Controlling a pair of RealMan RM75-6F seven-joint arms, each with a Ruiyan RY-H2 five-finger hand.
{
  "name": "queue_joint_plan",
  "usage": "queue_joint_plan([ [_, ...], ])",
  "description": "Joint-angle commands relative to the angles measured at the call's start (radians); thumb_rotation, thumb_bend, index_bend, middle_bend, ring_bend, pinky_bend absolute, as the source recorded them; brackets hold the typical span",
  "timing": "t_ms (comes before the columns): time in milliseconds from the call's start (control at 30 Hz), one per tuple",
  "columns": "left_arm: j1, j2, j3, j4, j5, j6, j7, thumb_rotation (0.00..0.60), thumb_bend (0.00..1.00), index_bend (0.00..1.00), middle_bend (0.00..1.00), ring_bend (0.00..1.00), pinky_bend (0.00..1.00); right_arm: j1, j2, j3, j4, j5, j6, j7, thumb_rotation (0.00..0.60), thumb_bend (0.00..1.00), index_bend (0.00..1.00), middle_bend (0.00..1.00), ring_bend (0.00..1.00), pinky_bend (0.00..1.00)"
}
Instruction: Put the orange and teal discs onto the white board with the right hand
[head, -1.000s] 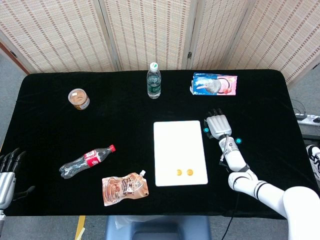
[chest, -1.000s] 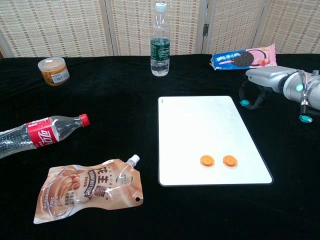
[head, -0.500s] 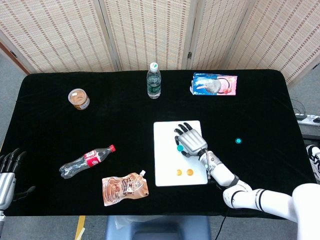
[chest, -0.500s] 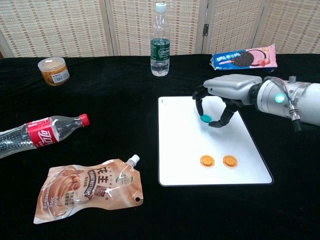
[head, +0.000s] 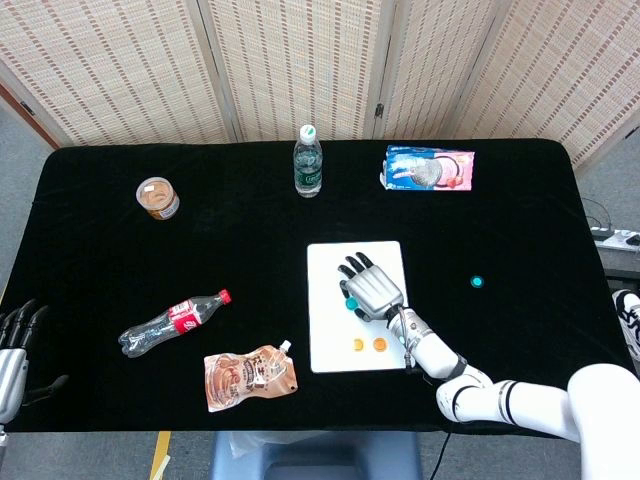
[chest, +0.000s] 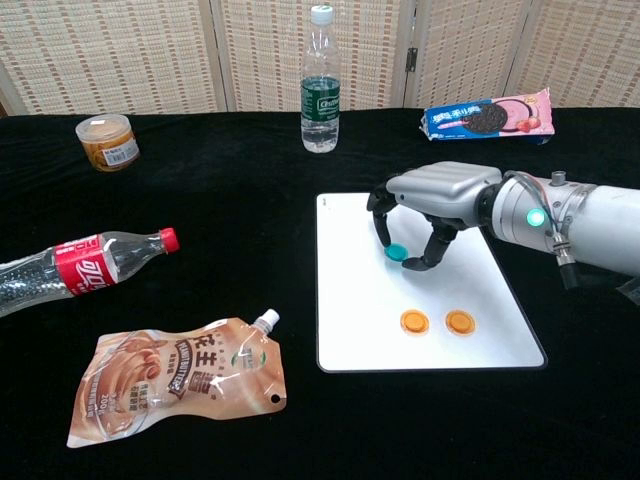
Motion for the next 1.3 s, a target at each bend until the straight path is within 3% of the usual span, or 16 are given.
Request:
queue_joint_plan([
  [33, 0.0, -0.001, 0.0, 0.001, -0.001, -0.001, -0.001, 0.6, 0.16, 0.0, 0.0, 0.0, 0.0, 0.005, -0.002, 0.0, 0.006, 0.009, 0.001, -0.006, 0.6, 0.39, 0.5, 0.17, 0.02, 0.0],
  [300, -0.001, -0.005, -0.003, 0.011, -0.008, -0.006, -0.007, 0.6, 0.16, 0.0, 0.0, 0.0, 0.0, 0.02, -0.015, -0.008, 0.013, 0.023, -0.006, -0.025, 0.6, 0.39, 0.46, 0.16, 0.02, 0.0],
  [467, -0.002, -0.008, -0.005, 0.018, -0.01, -0.009, -0.013, 0.6, 0.16, 0.0, 0.0, 0.0, 0.0, 0.023, -0.006, -0.012, 0.004, 0.027, 0.0, -0.032, 0.6, 0.39, 0.26, 0.14, 0.01, 0.0],
  [567, -0.005, -0.009, -0.006, 0.02, -0.008, -0.011, -0.014, 0.6, 0.16, 0.0, 0.0, 0.0, 0.0, 0.012, 0.011, -0.01, -0.012, 0.022, 0.025, -0.024, 0.6, 0.39, 0.23, 0.14, 0.01, 0.0],
  [700, -0.008, -0.009, -0.008, 0.023, -0.005, -0.012, -0.016, 0.6, 0.16, 0.0, 0.0, 0.0, 0.0, -0.04, 0.063, -0.014, -0.037, 0.001, 0.102, 0.011, 0.6, 0.39, 0.23, 0.14, 0.02, 0.0],
  [900, -0.012, -0.013, -0.009, 0.025, 0.0, -0.013, -0.019, 0.6, 0.16, 0.0, 0.0, 0.0, 0.0, -0.135, 0.165, -0.037, -0.057, 0.025, 0.173, 0.058, 0.6, 0.39, 0.32, 0.14, 0.03, 0.0],
  [1100, -0.018, -0.016, -0.01, 0.02, 0.008, -0.015, -0.016, 0.6, 0.16, 0.0, 0.0, 0.0, 0.0, -0.216, 0.219, -0.069, -0.024, 0.036, 0.186, 0.129, 0.6, 0.39, 0.36, 0.15, 0.03, 0.0],
  [1300, -0.023, -0.016, -0.01, 0.013, 0.014, -0.017, -0.008, 0.6, 0.16, 0.0, 0.0, 0.0, 0.0, -0.264, 0.214, -0.078, 0.058, 0.044, 0.166, 0.199, 0.6, 0.39, 0.37, 0.15, 0.03, 0.0],
])
